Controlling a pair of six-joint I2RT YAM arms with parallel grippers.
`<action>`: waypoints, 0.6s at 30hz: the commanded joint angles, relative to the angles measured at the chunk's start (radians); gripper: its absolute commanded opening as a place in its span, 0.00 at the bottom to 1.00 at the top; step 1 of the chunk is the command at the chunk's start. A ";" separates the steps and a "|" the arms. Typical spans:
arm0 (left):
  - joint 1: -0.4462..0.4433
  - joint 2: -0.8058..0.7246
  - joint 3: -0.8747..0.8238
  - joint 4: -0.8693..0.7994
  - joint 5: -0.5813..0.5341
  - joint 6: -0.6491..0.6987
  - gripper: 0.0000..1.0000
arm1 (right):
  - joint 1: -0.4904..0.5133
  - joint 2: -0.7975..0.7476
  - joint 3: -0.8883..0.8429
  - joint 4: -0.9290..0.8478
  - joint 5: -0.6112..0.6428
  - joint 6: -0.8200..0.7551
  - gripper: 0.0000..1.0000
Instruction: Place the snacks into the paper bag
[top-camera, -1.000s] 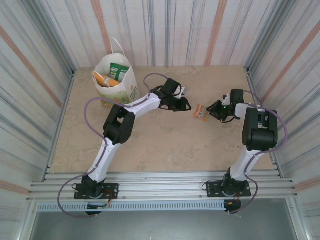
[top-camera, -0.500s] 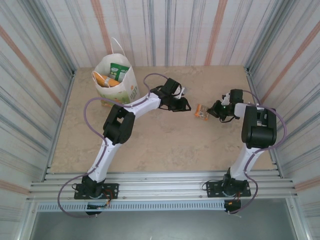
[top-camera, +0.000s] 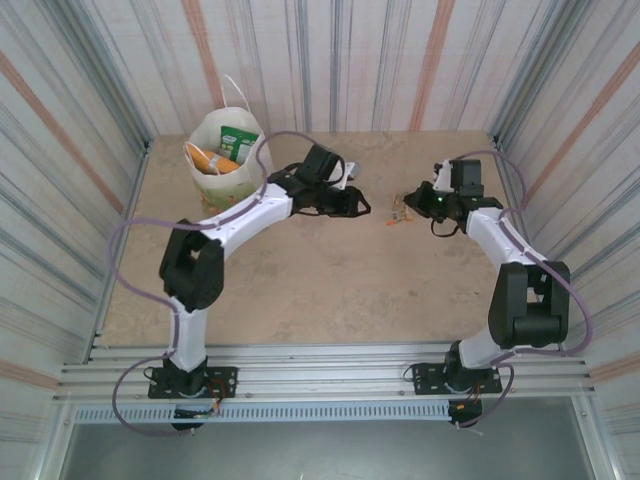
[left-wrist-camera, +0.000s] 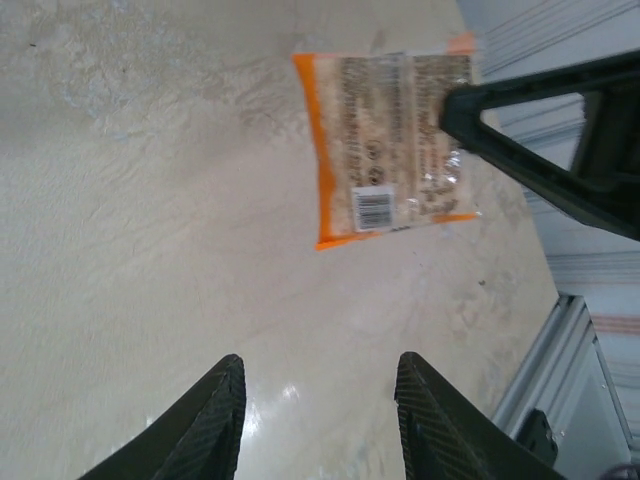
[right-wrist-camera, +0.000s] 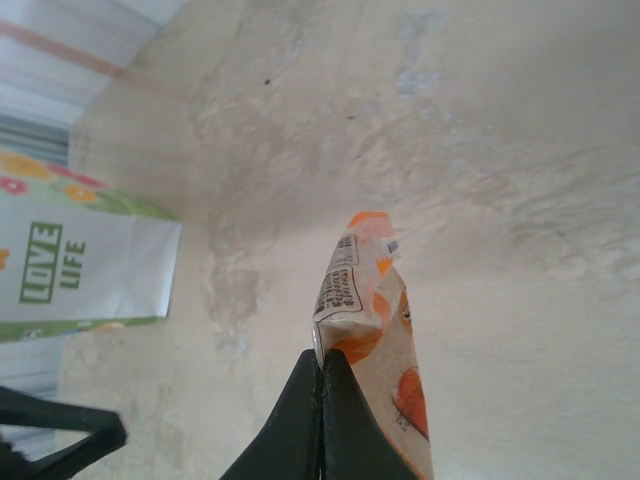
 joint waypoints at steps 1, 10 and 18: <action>0.022 -0.105 -0.099 -0.030 -0.021 0.032 0.45 | 0.063 -0.052 0.062 -0.071 0.082 0.012 0.00; 0.143 -0.376 -0.360 -0.050 -0.011 0.047 0.46 | 0.294 -0.025 0.260 -0.093 0.217 0.040 0.00; 0.326 -0.605 -0.499 -0.125 0.024 0.092 0.46 | 0.460 0.155 0.561 -0.093 0.249 0.040 0.00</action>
